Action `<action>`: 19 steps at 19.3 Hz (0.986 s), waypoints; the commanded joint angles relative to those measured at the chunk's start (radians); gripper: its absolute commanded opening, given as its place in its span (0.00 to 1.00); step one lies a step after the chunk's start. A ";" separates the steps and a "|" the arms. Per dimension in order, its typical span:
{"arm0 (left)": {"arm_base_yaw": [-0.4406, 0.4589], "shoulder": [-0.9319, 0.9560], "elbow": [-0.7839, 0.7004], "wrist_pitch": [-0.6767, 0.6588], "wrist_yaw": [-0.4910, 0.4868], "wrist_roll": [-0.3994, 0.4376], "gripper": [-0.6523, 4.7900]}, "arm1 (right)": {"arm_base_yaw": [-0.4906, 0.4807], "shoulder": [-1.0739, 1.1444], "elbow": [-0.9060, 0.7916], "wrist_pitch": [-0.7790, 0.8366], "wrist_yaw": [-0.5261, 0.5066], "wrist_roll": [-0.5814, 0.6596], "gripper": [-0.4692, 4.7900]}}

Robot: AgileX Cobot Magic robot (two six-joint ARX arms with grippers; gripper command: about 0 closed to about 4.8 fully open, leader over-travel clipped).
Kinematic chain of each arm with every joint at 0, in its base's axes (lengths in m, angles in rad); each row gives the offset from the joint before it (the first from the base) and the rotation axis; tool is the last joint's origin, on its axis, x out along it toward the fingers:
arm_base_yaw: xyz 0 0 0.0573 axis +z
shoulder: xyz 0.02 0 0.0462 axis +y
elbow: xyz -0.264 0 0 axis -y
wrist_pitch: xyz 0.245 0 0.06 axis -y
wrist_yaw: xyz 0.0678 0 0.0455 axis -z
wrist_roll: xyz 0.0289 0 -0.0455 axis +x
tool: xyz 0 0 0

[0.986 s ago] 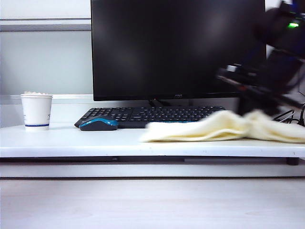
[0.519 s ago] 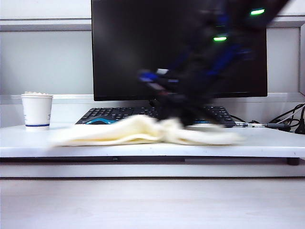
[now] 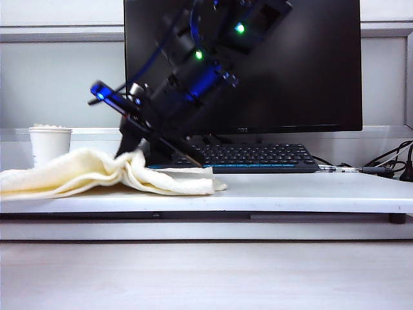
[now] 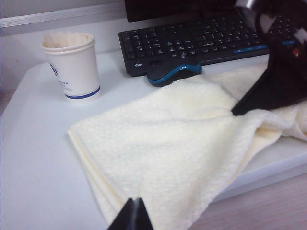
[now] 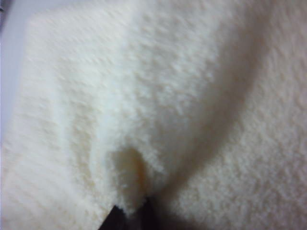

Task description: Wipe the tabletop with a clean cloth to remove dust and stains.

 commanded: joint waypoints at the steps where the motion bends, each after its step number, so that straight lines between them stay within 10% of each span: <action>1: 0.001 0.000 0.000 0.012 0.004 -0.001 0.11 | -0.004 -0.005 0.003 -0.034 0.000 -0.003 0.08; 7: 0.001 0.000 0.000 0.012 0.003 -0.019 0.11 | -0.008 -0.014 0.002 -0.108 0.029 -0.026 1.00; 19: 0.002 0.000 0.000 0.013 0.003 -0.019 0.11 | -0.029 -0.228 0.002 -0.131 0.198 -0.143 1.00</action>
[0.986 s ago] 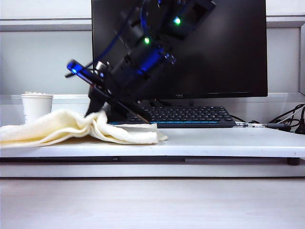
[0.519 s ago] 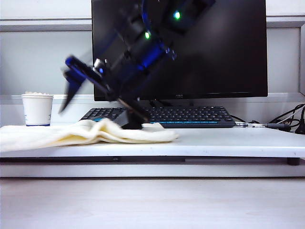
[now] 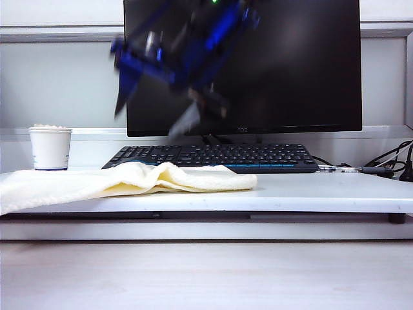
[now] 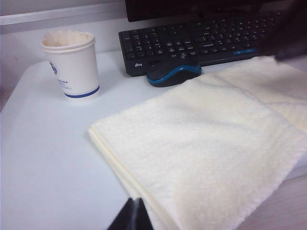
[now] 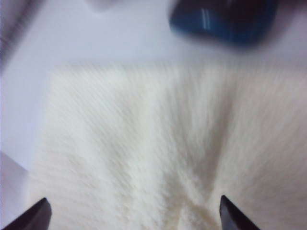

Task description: Wipe the tabletop with a clean cloth to remove dust and stains.

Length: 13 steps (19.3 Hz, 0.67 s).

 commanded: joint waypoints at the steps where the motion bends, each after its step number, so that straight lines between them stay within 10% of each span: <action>1: 0.001 0.000 0.000 0.013 0.002 -0.002 0.11 | -0.019 -0.063 0.003 -0.007 0.046 -0.036 1.00; 13: 0.001 0.000 0.000 0.047 -0.072 0.000 0.11 | -0.179 -0.465 -0.214 -0.021 0.283 -0.216 0.84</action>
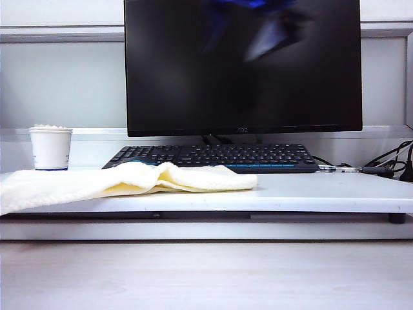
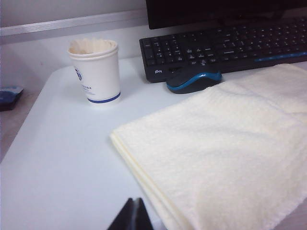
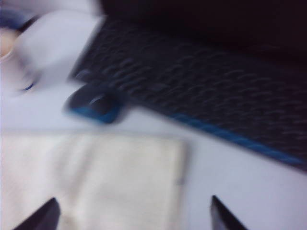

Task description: Wipe the tabletop with a clean cloth to remove dust and stains.

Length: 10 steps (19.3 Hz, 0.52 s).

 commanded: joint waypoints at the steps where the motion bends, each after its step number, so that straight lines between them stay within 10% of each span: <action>1: 0.001 0.000 0.000 0.018 -0.018 0.000 0.11 | -0.091 -0.148 -0.118 0.019 0.005 -0.008 0.83; 10: 0.001 0.000 0.000 0.016 -0.049 0.000 0.11 | -0.341 -0.653 -0.517 0.018 0.005 -0.061 0.51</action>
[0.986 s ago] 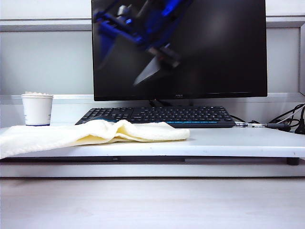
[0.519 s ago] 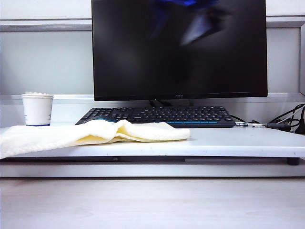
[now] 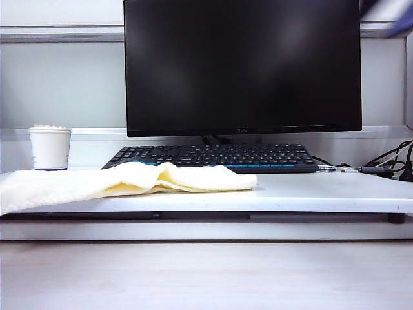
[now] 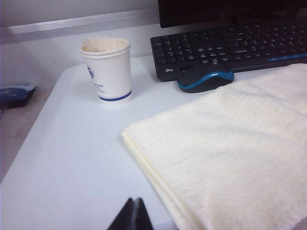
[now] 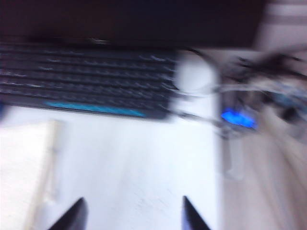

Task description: Wipe the tabletop with a clean cloth to remove dust and stains.

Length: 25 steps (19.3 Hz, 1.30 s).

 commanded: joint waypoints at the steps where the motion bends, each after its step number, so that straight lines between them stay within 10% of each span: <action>1: 0.001 0.000 0.000 0.017 -0.006 0.000 0.11 | -0.053 -0.164 -0.110 0.017 -0.003 -0.011 0.41; 4: 0.002 0.000 0.000 0.017 -0.058 -0.001 0.11 | -0.097 -0.380 -0.245 0.010 -0.003 -0.014 0.07; 25: 0.002 0.000 0.000 0.014 -0.182 0.027 0.11 | -0.101 -0.886 -0.723 -0.028 -0.064 0.008 0.08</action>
